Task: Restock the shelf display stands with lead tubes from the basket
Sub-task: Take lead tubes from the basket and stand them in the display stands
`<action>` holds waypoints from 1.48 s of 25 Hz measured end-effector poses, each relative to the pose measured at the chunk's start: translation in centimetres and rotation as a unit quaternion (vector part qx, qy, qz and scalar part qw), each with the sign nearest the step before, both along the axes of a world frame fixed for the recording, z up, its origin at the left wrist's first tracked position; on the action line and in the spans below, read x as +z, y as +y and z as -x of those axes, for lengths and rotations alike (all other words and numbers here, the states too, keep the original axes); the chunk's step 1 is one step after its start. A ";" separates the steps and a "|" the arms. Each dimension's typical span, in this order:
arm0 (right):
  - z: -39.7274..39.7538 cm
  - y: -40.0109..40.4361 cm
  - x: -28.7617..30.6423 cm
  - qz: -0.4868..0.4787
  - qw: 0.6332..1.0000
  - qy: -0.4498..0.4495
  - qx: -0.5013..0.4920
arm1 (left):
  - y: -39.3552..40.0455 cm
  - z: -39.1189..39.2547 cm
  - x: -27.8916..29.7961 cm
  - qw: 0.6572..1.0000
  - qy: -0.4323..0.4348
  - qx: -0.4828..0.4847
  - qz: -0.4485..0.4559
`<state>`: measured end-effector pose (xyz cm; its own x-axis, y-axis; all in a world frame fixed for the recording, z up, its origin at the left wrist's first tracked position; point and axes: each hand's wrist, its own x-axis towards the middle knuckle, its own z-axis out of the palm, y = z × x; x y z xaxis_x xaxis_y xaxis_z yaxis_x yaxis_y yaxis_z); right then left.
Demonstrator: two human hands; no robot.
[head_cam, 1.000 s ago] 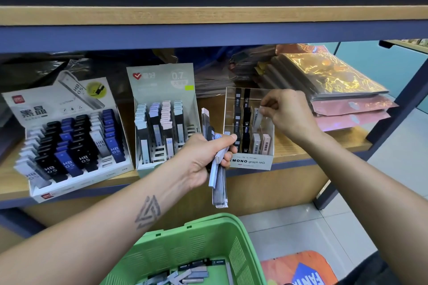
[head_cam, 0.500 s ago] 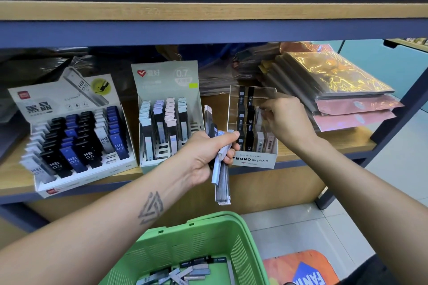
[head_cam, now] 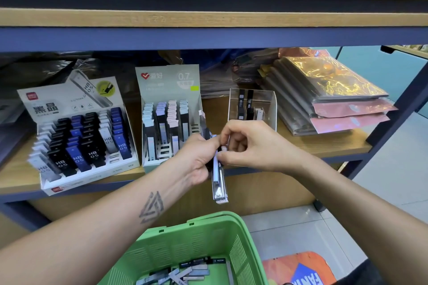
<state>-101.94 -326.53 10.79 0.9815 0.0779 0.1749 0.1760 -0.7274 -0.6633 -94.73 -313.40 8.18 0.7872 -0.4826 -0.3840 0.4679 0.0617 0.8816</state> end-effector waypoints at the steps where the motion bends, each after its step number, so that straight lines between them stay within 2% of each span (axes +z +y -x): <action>1: -0.1 -0.3 0.3 -0.016 1.000 0.007 -0.015 | 0.0 -0.1 0.1 1.000 0.013 -0.001 0.011; 5: 0.0 -2.7 1.0 -0.058 0.992 0.062 -0.094 | 0.3 -0.4 0.0 0.999 0.034 -0.004 0.035; 9: 0.0 -3.8 0.7 -0.120 0.983 0.089 -0.106 | 0.3 -0.3 0.1 0.998 0.034 -0.013 0.056; 13: -0.1 -3.8 0.7 -0.067 0.992 0.073 -0.072 | 0.2 -0.6 -0.1 0.997 0.041 -0.018 0.069; 16: -0.1 -3.2 0.7 -0.026 0.998 0.049 -0.031 | 0.1 -0.6 -0.4 0.997 0.026 -0.033 0.058; 18: -0.2 -3.2 0.5 -0.022 0.998 0.055 -0.037 | -0.1 -0.6 -0.7 0.998 0.006 -0.038 0.046; 21: -0.3 -3.5 0.2 -0.134 0.982 0.119 -0.055 | -0.2 -0.5 -0.8 0.998 -0.025 -0.049 0.034; 24: 0.1 -4.1 0.6 -0.229 0.954 0.185 -0.048 | -0.3 -0.3 -0.9 0.998 -0.011 -0.046 0.050; 26: 0.1 -5.2 1.3 -0.219 0.962 0.132 -0.093 | -0.3 -0.4 -0.9 0.997 0.002 -0.040 0.058; 28: -0.2 -6.9 1.9 -0.146 0.971 0.004 -0.188 | -0.3 -0.5 -1.0 0.997 0.004 -0.043 0.057; 30: -0.7 -8.4 1.9 -0.062 0.961 -0.083 -0.258 | -0.2 -0.5 -1.1 0.998 0.003 -0.050 0.049; 33: -1.1 -8.8 1.3 0.042 0.954 -0.107 -0.278 | -0.3 -0.5 -1.3 0.997 0.004 -0.060 0.043; 37: -1.6 -8.1 0.5 0.048 0.949 -0.132 -0.283 | -0.4 -0.6 -1.5 0.997 0.004 -0.063 0.043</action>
